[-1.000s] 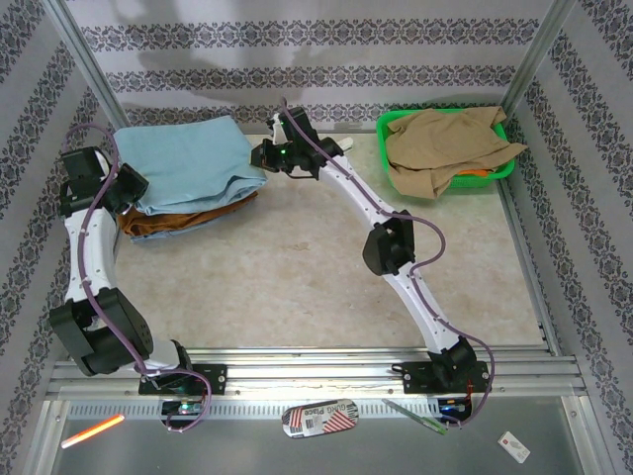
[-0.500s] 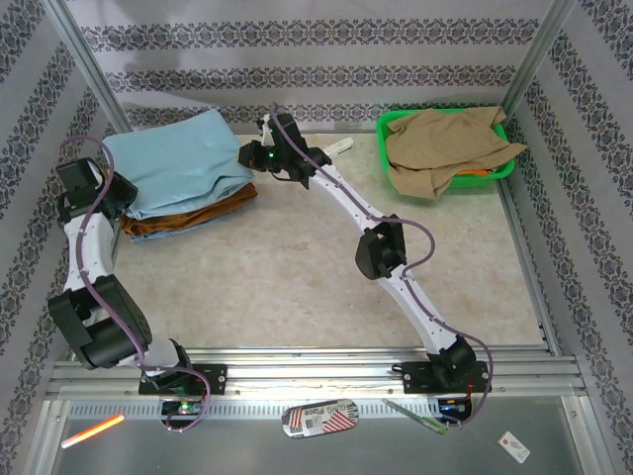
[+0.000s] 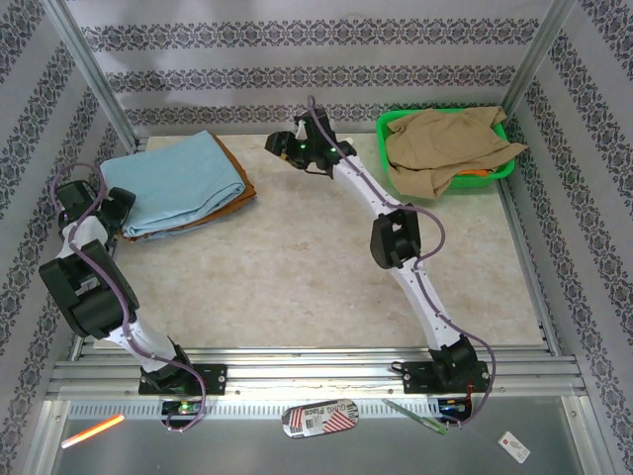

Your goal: Fold and stack the trousers

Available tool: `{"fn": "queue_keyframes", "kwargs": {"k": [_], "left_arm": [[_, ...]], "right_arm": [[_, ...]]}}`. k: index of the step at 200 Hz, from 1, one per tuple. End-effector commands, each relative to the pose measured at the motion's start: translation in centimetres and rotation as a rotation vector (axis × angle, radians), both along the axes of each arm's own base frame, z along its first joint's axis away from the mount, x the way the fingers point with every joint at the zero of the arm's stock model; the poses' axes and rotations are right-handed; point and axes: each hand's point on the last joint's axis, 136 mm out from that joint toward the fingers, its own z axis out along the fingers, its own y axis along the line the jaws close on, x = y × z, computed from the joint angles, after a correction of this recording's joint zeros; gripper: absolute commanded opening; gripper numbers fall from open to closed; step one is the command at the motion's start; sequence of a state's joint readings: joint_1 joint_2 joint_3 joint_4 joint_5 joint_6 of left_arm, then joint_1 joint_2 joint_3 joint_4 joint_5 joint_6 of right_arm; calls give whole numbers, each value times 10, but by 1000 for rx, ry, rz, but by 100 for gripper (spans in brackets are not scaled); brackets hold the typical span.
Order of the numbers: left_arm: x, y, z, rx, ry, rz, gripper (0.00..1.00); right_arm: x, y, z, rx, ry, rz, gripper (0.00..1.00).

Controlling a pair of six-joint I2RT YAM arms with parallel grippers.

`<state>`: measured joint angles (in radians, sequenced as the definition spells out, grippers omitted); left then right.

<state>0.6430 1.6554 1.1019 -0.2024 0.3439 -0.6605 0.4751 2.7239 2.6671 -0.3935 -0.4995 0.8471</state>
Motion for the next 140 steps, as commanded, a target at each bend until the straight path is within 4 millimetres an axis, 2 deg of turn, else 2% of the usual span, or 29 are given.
{"fn": "queue_keyframes", "kwargs": {"k": [1, 20, 33, 41, 50, 58, 68, 74, 75, 76, 78, 83, 100, 110, 122, 132, 140], "left_arm": [[-11, 3, 51, 45, -64, 67, 100], [-29, -10, 92, 70, -107, 77, 98], [-46, -20, 113, 103, -115, 80, 97], [-56, -28, 123, 124, -125, 75, 96], [-67, -39, 131, 141, -134, 65, 94], [-72, -54, 139, 152, -166, 34, 89], [-79, -71, 143, 160, -191, 4, 83], [-80, -86, 140, 147, -203, -30, 79], [-79, -88, 142, 149, -211, -35, 77], [-79, -90, 142, 149, -216, -42, 76], [-79, -95, 141, 145, -218, -57, 75], [-79, -107, 137, 137, -218, -88, 71], [-73, -149, 115, 105, -213, -198, 62], [-70, -173, 94, 92, -196, -242, 53], [-65, -191, 74, 93, -182, -280, 34], [-62, -196, 56, 86, -154, -279, 12], [-57, -199, 41, 64, -146, -281, 2]], "right_arm": [[-31, 6, 85, 44, -109, 82, 64], [-47, -4, 102, 40, -113, 95, 63], [-62, -12, 114, 22, -131, 103, 63], [-70, -18, 121, 7, -146, 100, 63], [-81, -26, 120, -12, -141, 99, 63], [-92, -35, 128, -16, -155, 95, 63], [-107, -45, 127, -25, -156, 89, 64], [-117, -50, 126, -28, -157, 86, 64], [-120, -52, 131, -25, -165, 85, 64], [-121, -53, 121, -34, -148, 86, 64], [-124, -55, 118, -36, -143, 85, 64], [-132, -60, 122, -35, -153, 81, 64], [-159, -83, 109, -58, -126, 53, 65], [-175, -97, 98, -69, -96, 32, 65], [-197, -112, 84, -65, -53, 11, 66], [-215, -123, 71, -45, -16, 8, 67], [-228, -132, 61, -37, 3, -2, 67]]}}
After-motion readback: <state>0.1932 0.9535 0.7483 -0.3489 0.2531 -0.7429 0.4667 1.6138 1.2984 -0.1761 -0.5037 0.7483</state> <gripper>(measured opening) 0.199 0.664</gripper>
